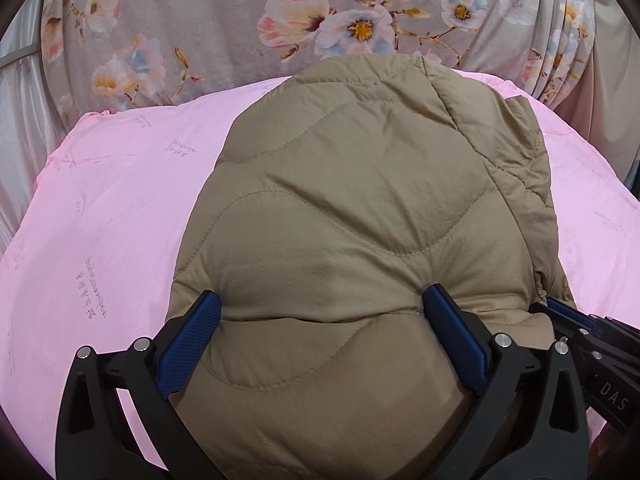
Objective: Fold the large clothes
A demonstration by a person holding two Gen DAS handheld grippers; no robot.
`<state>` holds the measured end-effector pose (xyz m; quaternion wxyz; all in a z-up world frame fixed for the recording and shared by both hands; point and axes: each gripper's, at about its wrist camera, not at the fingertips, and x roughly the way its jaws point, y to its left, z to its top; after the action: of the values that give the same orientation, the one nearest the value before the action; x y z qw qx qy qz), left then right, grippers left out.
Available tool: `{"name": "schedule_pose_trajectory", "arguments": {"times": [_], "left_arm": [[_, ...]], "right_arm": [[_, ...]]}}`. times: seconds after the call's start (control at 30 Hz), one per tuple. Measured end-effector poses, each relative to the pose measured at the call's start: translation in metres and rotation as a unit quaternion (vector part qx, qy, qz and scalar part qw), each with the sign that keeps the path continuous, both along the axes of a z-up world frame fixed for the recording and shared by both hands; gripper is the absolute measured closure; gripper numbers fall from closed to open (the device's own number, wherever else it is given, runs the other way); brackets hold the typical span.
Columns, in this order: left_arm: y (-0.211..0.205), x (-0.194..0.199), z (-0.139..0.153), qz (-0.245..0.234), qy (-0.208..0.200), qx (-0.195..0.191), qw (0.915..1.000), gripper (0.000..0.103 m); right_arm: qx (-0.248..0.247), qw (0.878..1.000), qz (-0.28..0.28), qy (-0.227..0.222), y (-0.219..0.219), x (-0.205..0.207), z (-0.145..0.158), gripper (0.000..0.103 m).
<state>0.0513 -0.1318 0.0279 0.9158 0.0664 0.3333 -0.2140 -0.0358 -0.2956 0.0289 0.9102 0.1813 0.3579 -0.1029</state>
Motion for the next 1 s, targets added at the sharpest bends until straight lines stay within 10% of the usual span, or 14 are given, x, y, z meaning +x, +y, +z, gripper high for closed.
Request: {"name": "schedule_pose_trajectory", "arguments": {"times": [0.27,0.63,1.0], "left_arm": [[0.006,-0.003,0.008,-0.015,0.011,0.004,0.9998,0.005],[0.043,-0.030,0.011,-0.003,0.068,-0.016,0.9976,0.005],[0.036,-0.031,0.001,-0.004,0.063,0.004,0.9980,0.005]], "right_arm": [[0.010,1.000,-0.004,0.025,0.000,-0.017,0.023,0.085],[-0.124,0.990,0.032,0.064,0.059,-0.041,0.035,0.077],[-0.011,0.998,0.018,0.060,0.018,-0.044,0.003,0.064]]}}
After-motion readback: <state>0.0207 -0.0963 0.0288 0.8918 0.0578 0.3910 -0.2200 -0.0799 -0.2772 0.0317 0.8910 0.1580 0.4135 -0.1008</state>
